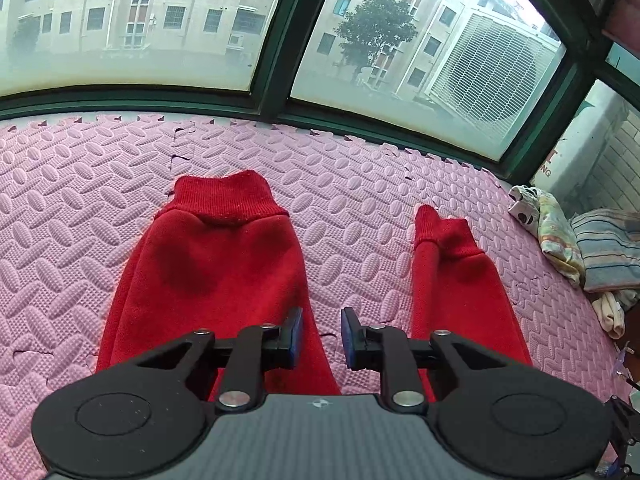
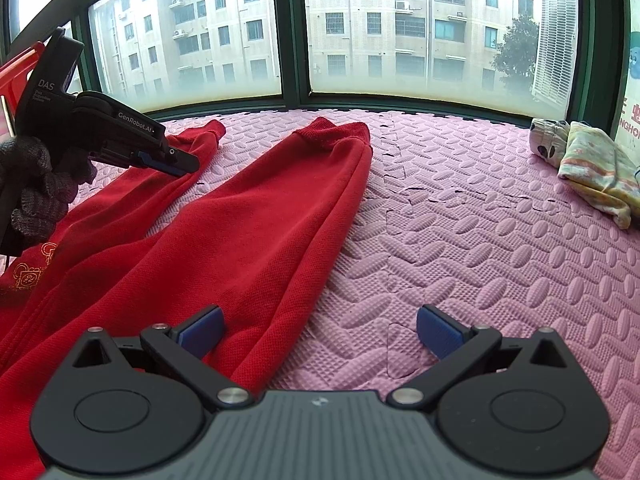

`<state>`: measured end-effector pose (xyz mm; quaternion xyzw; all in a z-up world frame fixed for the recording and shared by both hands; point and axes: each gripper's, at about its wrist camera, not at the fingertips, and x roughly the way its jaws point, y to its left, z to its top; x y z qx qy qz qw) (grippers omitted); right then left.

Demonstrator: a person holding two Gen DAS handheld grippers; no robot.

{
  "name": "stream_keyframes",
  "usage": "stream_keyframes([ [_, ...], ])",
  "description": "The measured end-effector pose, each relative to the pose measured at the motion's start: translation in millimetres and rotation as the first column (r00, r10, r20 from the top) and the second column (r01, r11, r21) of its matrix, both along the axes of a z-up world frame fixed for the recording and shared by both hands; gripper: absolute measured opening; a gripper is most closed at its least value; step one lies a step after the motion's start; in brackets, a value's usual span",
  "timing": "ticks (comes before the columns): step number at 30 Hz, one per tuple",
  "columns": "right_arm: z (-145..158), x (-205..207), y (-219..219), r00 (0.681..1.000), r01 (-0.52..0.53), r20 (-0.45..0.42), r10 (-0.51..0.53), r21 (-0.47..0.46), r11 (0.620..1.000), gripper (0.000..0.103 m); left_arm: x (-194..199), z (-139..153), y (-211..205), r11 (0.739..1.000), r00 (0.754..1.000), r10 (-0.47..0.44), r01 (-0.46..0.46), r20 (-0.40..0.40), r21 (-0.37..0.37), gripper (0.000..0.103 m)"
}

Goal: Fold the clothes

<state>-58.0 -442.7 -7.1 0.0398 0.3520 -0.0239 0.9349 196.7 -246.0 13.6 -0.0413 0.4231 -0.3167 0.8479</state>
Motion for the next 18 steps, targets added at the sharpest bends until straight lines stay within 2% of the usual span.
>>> stream_keyframes([
  [6,0,0,1,1.0,-0.001,-0.001,0.001,-0.002,1.0,0.103,3,0,0,0.998,1.0,-0.005,0.004,-0.013,-0.062,0.026],
  [9,0,0,1,1.0,-0.001,0.0,0.001,-0.002,1.0,0.103,5,7,8,0.997,1.0,0.018,-0.016,0.026,-0.072,0.026],
  [13,0,0,1,1.0,-0.001,0.0,0.001,-0.002,1.0,0.103,15,9,17,0.997,0.995,0.079,-0.077,0.062,-0.02,0.024],
  [18,0,0,0,1.0,-0.002,0.0,0.002,-0.003,1.0,0.103,33,4,37,0.98,0.979,0.195,-0.197,0.058,0.024,0.024],
])
